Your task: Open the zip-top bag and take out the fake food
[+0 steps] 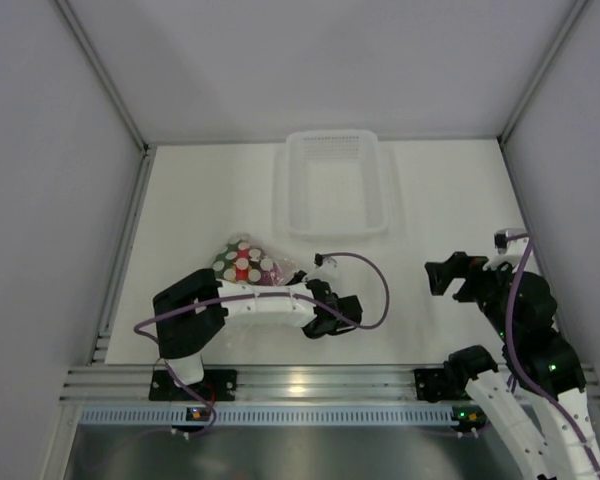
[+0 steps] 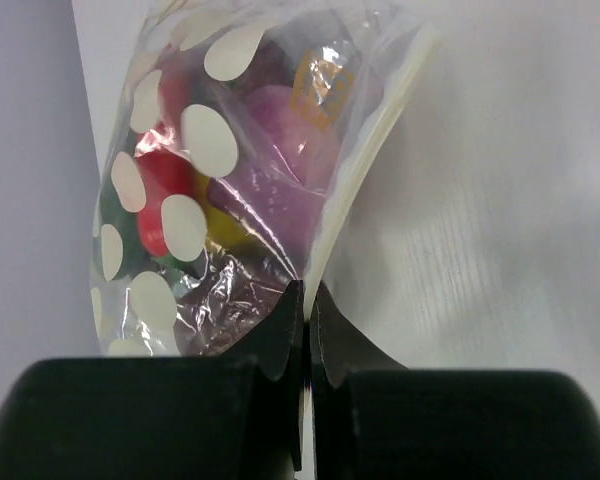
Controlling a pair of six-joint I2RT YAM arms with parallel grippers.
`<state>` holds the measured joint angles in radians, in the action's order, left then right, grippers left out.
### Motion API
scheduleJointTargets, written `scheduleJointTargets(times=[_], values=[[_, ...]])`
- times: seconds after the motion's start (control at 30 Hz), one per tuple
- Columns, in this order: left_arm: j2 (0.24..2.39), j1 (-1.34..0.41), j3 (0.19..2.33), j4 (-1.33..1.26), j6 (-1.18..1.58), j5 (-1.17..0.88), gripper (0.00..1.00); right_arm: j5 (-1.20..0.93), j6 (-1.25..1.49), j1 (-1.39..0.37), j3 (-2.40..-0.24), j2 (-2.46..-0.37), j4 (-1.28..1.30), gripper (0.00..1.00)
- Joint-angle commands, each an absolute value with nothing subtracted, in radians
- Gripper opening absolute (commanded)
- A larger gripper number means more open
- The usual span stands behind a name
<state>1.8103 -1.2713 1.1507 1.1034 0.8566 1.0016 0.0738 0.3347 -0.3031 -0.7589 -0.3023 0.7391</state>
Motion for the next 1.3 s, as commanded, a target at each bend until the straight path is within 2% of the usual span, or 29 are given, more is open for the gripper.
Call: scheduleJointTargets(times=[0.0, 0.23, 0.4, 0.53, 0.63, 0.9, 1.07, 1.27], values=[[1.655, -1.264, 1.233, 1.132, 0.873, 1.043, 0.00, 0.023, 0.344, -0.298, -0.750, -0.285, 0.678, 0.99], [1.445, -1.256, 1.388, 1.129, 0.962, 1.095, 0.00, -0.326, 0.448, -0.298, -0.629, -0.282, 0.462, 0.99], [1.296, -1.256, 1.500, 1.124, 1.025, 1.132, 0.00, -0.481, 0.563, -0.298, -0.526, -0.302, 0.157, 0.92], [1.217, -1.256, 1.607, 1.120, 1.055, 1.149, 0.00, -0.616, 0.540, -0.320, -0.538, -0.370, 0.046, 0.91], [1.177, -1.256, 1.661, 1.114, 1.124, 1.151, 0.00, -0.640, 0.473, -0.386, -0.578, -0.416, 0.026, 0.90], [1.167, -1.256, 1.765, 0.988, 1.120, 1.143, 0.00, -0.545, 0.281, -0.601, -0.741, -0.583, 0.104, 0.88], [1.212, -1.256, 1.778, 0.989, 1.189, 1.290, 0.00, -0.528, 0.160, -0.783, -0.813, -0.762, 0.074, 0.88], [1.206, -1.256, 1.718, 0.989, 1.444, 1.400, 0.00, -0.168, 0.094, -1.086, -0.832, -0.861, -0.095, 0.87]])
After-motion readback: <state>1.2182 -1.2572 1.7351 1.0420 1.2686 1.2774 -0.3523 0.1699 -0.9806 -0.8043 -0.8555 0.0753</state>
